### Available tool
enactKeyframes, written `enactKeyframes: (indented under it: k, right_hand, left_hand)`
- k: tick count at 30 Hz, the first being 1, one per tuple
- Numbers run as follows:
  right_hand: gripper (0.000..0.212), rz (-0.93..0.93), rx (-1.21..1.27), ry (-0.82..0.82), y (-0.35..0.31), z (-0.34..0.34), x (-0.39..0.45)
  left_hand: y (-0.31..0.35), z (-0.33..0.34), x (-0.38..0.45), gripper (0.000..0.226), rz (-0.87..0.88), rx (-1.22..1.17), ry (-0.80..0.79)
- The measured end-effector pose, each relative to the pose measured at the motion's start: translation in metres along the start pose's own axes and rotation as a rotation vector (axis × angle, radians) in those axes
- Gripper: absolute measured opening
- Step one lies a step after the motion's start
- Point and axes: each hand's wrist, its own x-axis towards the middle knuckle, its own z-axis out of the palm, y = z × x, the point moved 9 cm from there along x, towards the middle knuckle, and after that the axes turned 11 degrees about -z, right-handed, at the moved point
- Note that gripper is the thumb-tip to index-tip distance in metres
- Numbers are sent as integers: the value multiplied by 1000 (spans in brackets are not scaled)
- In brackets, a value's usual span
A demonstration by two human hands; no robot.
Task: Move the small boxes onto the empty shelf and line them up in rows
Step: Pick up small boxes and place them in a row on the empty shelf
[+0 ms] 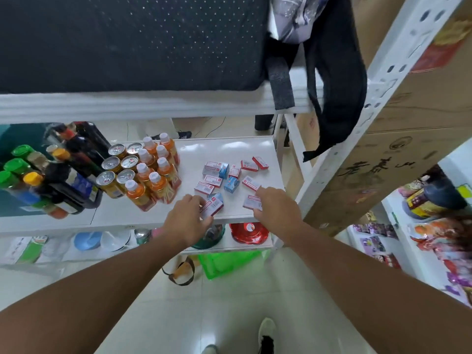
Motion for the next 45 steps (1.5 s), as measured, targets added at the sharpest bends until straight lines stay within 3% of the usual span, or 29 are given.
enactKeyframes:
  k: [11, 16, 21, 26, 29, 35, 45]
  right_hand:
    - [30, 360, -40, 100, 13, -45, -132]
    - [20, 545, -26, 145, 33, -61, -215]
    - [23, 724, -57, 187, 63, -82, -309]
    - [30, 884, -52, 230, 93, -101, -407]
    - [35, 973, -32, 252, 111, -110, -470]
    - [20, 1114, -76, 320, 146, -130, -602]
    - [14, 1222, -16, 385, 209, -132, -731]
  left_hand:
    - [93, 6, -49, 51, 512, 26, -141]
    - [157, 24, -91, 44, 713, 65, -198]
    - [229, 51, -147, 32, 870, 65, -244]
    - [307, 90, -218, 38, 1053, 150, -274]
    - [353, 106, -273, 45, 1136, 174, -273]
    - [434, 144, -388, 46, 1316, 205, -331]
    - [525, 210, -493, 49, 1384, 259, -333]
